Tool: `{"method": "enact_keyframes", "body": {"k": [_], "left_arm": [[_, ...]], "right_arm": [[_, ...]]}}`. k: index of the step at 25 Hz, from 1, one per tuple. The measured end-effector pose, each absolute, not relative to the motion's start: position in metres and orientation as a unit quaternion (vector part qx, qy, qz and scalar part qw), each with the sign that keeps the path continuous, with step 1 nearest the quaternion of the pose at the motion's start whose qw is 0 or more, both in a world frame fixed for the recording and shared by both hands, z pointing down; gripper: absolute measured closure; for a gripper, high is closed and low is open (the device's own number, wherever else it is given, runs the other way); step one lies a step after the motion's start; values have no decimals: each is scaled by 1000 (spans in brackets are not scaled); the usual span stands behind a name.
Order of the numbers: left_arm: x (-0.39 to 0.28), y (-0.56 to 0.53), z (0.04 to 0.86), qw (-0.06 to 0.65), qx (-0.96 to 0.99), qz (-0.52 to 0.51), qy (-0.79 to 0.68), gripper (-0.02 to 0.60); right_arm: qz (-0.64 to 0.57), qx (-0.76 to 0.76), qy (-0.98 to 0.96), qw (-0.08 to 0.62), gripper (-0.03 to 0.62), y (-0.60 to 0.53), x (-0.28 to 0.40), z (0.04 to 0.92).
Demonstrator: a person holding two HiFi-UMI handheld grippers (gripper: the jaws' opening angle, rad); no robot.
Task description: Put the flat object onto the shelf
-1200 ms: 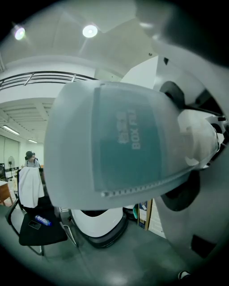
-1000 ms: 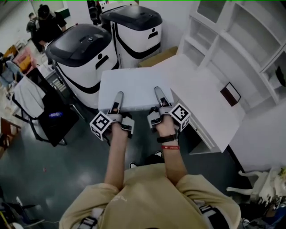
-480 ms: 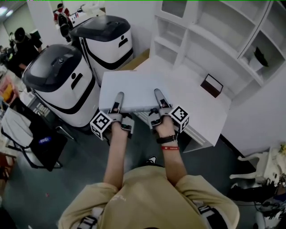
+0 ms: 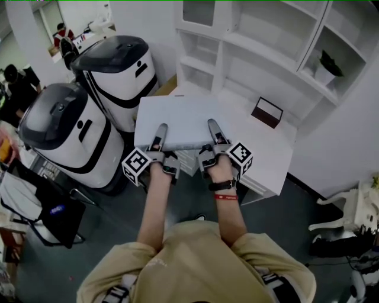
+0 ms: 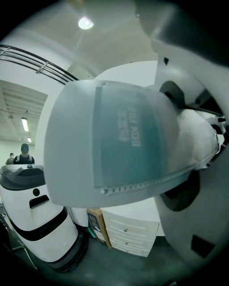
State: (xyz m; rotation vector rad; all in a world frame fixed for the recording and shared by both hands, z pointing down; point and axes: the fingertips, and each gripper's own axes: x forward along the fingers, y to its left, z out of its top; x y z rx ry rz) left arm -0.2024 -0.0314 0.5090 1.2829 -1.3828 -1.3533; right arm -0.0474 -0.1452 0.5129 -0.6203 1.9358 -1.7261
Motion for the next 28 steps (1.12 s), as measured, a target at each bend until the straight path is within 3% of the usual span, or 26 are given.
{"method": "enact_keyframes", "body": {"k": [16, 28], "left_arm": [[-120, -155, 527, 479, 552, -475, -490, 218], [-97, -258, 501, 505, 611, -438, -424, 218]], "right_arm": [[-612, -328, 645, 317, 215, -235, 59, 525], [-595, -375, 611, 363, 227, -288, 93, 513]]}}
